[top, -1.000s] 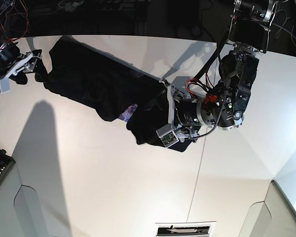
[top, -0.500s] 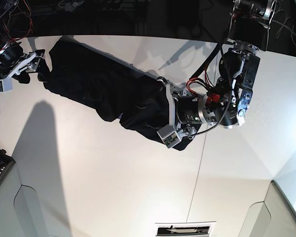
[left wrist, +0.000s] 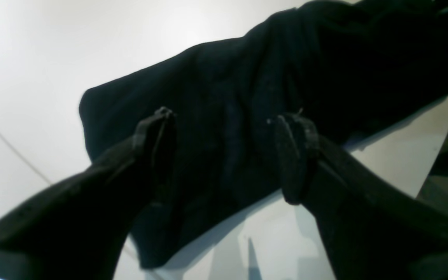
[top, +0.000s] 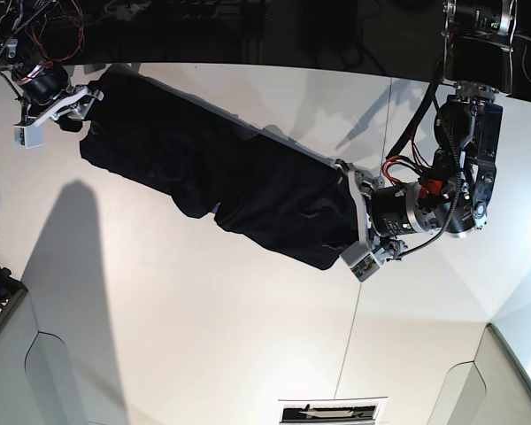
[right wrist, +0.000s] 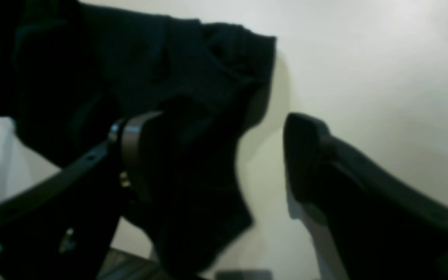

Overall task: Layout the t-shirt on the table in an organized manner, then fold the t-shirt properly
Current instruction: 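Fold the shirt strip in half with the left gripper toward the right gripper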

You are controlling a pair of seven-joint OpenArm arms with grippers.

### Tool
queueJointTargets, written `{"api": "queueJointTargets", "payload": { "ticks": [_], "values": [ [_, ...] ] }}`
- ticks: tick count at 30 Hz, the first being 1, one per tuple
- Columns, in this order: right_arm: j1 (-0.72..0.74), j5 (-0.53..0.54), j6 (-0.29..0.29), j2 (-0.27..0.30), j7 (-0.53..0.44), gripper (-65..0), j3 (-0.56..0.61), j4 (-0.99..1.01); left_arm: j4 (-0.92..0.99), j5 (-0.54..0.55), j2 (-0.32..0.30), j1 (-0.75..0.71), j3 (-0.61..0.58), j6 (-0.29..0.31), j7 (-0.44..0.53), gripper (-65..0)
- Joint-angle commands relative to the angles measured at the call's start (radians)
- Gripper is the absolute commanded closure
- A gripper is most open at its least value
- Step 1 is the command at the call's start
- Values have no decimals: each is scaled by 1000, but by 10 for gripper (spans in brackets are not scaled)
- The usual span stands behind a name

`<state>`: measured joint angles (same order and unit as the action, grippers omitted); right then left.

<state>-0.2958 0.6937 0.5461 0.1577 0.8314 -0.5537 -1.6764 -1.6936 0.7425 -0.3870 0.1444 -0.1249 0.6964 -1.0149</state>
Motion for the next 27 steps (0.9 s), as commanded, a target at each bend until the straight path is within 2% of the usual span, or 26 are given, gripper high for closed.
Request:
{"api": "queueJointTargets", "payload": {
  "ticks": [1,11,13,14,15,17,22,27],
  "values": [
    [4,10,1,-1,3,-449,8,-8,-14,16,-16,21,8,2,21,-418],
    [15,-21,0,-55,-27,-449,162,-8,-14,15,-48,18,8,2,19,-418],
    [29,-36,0,-60,-31,-429,173,-8,-13,16,-48,18,8,2,19,-418],
    [37,-37,0,-59,-31,-374,174,-8,-13,16,-48,18,8,2,19,-418],
    [47,-48,0,-58,-31,-273,174,-8,-13,16,-48,18,9,2,19,-418],
    [66,-84,0,-58,-31,-8,169,-8,-13,16,-49,18,9,2,19,-418],
    [108,-113,0,-49,-31,0,98,-8,-13,16,-52,18,19,2,20,-418],
    [140,-106,0,33,-31,0,-15,-8,-13,20,-82,18,52,2,20,-418]
  ]
}}
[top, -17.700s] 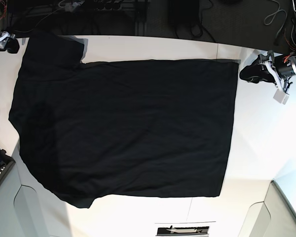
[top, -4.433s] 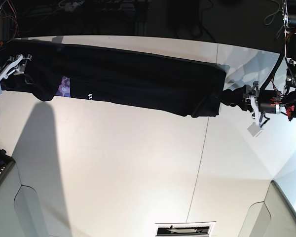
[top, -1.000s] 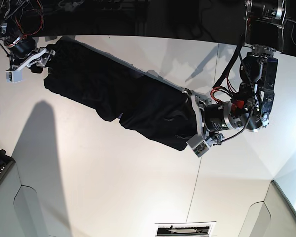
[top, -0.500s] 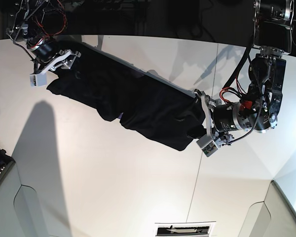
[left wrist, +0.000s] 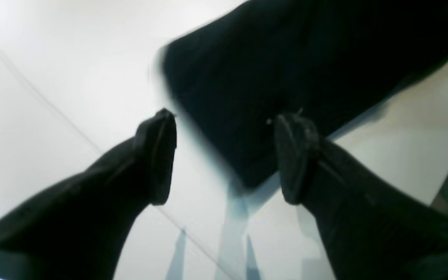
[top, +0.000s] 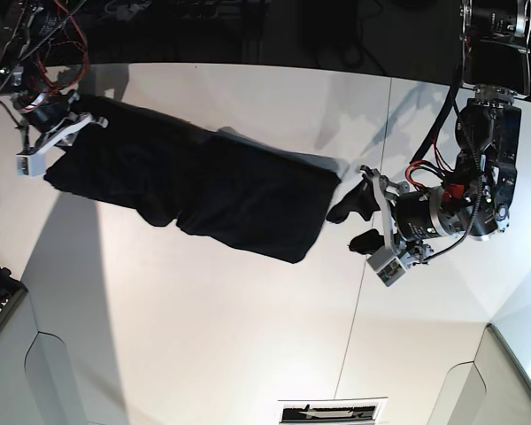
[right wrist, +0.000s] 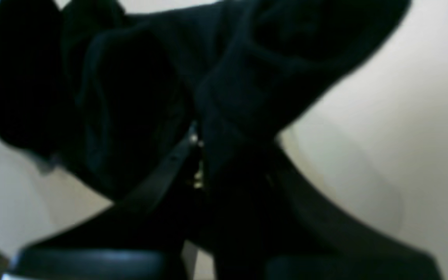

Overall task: Layout the t-shirt on the table in an organized manner, then fold the t-shirt properly
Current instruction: 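Fold the shirt strip in half with the left gripper toward the right gripper, then release the shirt with the left gripper and raise it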

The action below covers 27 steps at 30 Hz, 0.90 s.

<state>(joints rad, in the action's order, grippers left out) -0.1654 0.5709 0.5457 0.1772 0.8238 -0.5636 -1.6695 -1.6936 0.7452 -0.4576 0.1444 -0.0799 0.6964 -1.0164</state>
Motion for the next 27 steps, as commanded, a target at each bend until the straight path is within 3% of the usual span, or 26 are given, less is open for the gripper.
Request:
{"api": "queueJointTargets", "payload": {
  "ticks": [1,6,11,13,16,17,27],
  "values": [
    [10,19,1,40,-24,0,-24,-15,-13,18,-17,18,11,2,21,-418],
    [14,88,1,175,-27,0,-91,-16,17,30,-25,-18,13,2,30,-418],
    [71,110,1,256,-18,0,-97,-16,122,12,36,-69,13,2,117,-414],
    [109,111,1,257,-14,0,-97,-16,166,-26,76,-69,13,2,148,-327],
    [158,110,1,242,-9,0,-89,-16,189,-99,132,-63,13,2,192,-39],
    [170,110,1,233,-7,0,-84,-16,189,-120,147,-60,13,2,205,0],
    [211,105,11,123,-18,0,42,-16,346,-209,295,41,-69,2,251,0]
  ]
}}
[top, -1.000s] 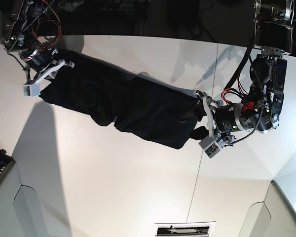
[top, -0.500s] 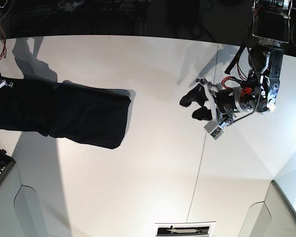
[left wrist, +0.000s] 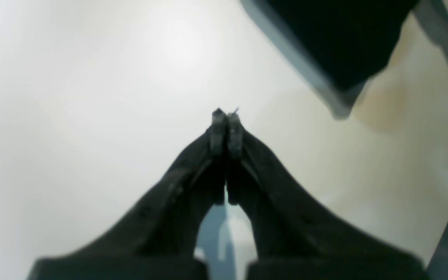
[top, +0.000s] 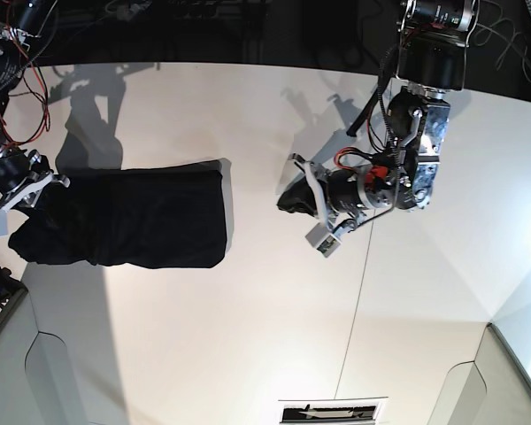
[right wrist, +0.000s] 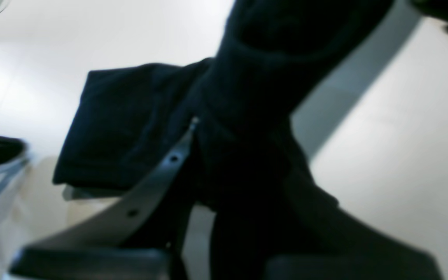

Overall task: Layout the t-shirt on the table in an organized manner, then fold the t-shirt properly
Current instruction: 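Release the shirt with the left gripper and raise it, then grasp the folded shirt bundle with both grippers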

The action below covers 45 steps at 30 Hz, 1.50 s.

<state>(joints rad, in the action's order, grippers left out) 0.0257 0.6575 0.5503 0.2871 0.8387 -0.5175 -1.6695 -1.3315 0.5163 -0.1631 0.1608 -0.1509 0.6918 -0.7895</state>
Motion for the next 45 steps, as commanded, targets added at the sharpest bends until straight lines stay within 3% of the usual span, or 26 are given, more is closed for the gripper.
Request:
{"api": "queueJointTargets", "payload": {
  "ticks": [1,10,15,19,20,23,24,29,34,38,43,44,45],
  "values": [
    [27,15,7,2,-34,0,5,-16,13,14,20,40,-9,6,32,0],
    [113,11,8,-108,-35,0,69,-16,137,-23,143,97,-22,6,34,0],
    [134,-44,8,-157,-60,0,196,-16,138,-29,148,97,-25,6,30,0],
    [126,-78,8,-196,-14,0,320,-16,138,-40,143,97,-25,6,30,0],
    [124,-78,7,-204,5,-49,351,-16,138,-42,143,97,-25,6,30,0],
    [112,-79,8,-214,6,-406,429,-16,138,-43,143,97,-25,6,29,0],
    [110,-79,8,-213,4,-460,451,-16,138,-43,143,97,-25,6,29,0],
    [113,-82,7,-213,-31,-451,493,-23,138,-37,109,97,-25,6,26,0],
    [123,-105,7,-212,-31,-451,440,-71,118,54,23,97,-24,6,8,0],
    [155,-146,-3,-212,-45,-451,342,-74,36,140,-43,92,-10,6,-90,0],
    [198,-216,-8,-181,-153,-443,235,-59,-179,230,-90,55,-25,6,-197,0],
    [212,-236,-10,-169,-162,-416,226,-45,-210,241,-99,48,-37,6,-194,0],
    [228,-259,-17,-159,-166,-346,222,-26,-235,252,-101,43,-49,6,-194,0]
  ]
}}
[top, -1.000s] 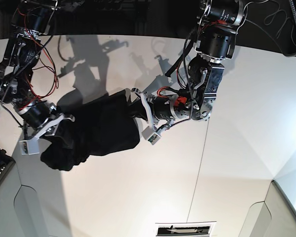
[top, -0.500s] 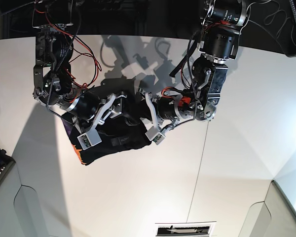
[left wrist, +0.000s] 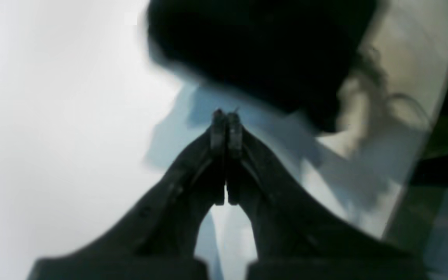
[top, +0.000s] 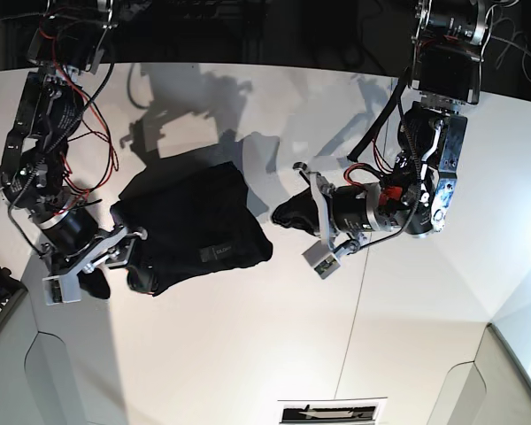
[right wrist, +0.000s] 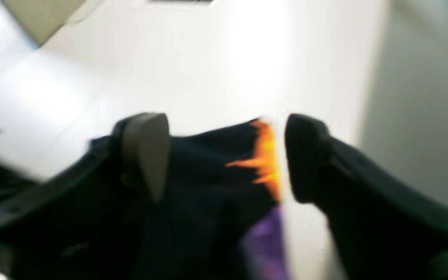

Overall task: Layout the t-shirt on the table in an organized manner, then fold the t-shirt properly
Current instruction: 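Grasp the folded shirt bundle with both grippers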

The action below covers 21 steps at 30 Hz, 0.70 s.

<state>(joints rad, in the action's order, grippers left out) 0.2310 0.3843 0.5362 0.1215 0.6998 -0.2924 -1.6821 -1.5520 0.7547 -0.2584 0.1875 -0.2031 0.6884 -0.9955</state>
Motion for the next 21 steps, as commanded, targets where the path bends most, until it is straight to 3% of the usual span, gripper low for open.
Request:
{"api": "queueJointTargets", "payload": {
  "ticks": [1,3,14,21],
  "values": [
    [37,-8,-18,19,-28,-241,-3,7,-36,18,-3,13,-6,10,13,0],
    [64,-26,-26,43,-31,-1,-3,58,-69,18,8,11,-26,10,23,0],
    [205,-48,-5,66,-201,0,13,497,-85,18,127,18,-35,10,59,0],
    [239,-48,14,66,-195,0,148,596,87,-56,228,17,-80,10,109,0]
  ]
}}
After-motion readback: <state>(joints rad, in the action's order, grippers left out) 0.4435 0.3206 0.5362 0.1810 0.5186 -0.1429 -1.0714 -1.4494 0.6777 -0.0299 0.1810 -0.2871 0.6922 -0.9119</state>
